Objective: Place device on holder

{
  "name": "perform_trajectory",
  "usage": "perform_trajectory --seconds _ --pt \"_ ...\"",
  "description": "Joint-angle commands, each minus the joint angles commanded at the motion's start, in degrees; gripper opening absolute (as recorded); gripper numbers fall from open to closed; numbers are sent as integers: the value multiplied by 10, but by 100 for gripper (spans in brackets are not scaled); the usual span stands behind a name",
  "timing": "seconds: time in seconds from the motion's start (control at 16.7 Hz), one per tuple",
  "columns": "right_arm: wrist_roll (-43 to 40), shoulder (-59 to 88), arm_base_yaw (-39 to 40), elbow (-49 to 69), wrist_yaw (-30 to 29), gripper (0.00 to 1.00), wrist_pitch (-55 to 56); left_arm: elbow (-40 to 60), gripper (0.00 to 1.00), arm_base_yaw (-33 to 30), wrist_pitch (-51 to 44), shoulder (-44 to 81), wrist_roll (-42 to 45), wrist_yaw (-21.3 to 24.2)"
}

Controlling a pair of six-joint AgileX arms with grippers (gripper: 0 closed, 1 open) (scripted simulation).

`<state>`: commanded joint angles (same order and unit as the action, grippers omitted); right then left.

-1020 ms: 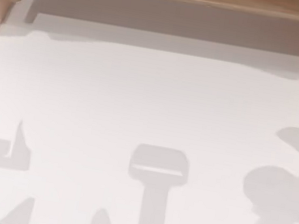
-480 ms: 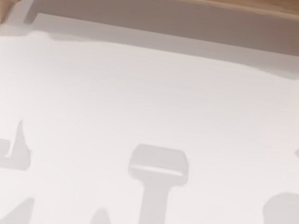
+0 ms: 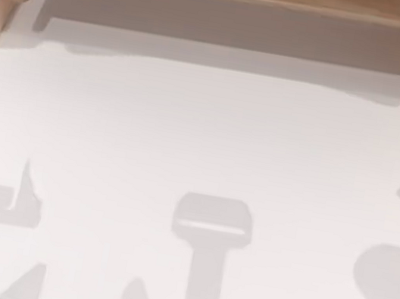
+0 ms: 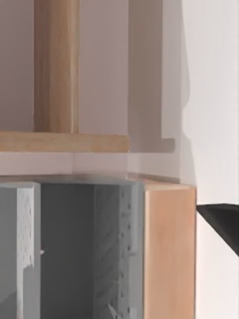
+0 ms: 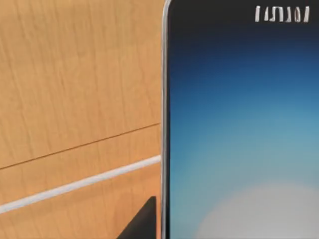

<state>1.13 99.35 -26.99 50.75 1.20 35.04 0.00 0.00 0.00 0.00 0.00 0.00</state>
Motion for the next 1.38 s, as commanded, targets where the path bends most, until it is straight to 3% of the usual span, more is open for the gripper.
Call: perform_trajectory --seconds 0.66,1.38 --pt "-2 81 -1 56 4 0 17 0 100 0 0 0 0 0" --pt "-2 81 -1 56 4 90 17 0 100 0 0 0 0 0"
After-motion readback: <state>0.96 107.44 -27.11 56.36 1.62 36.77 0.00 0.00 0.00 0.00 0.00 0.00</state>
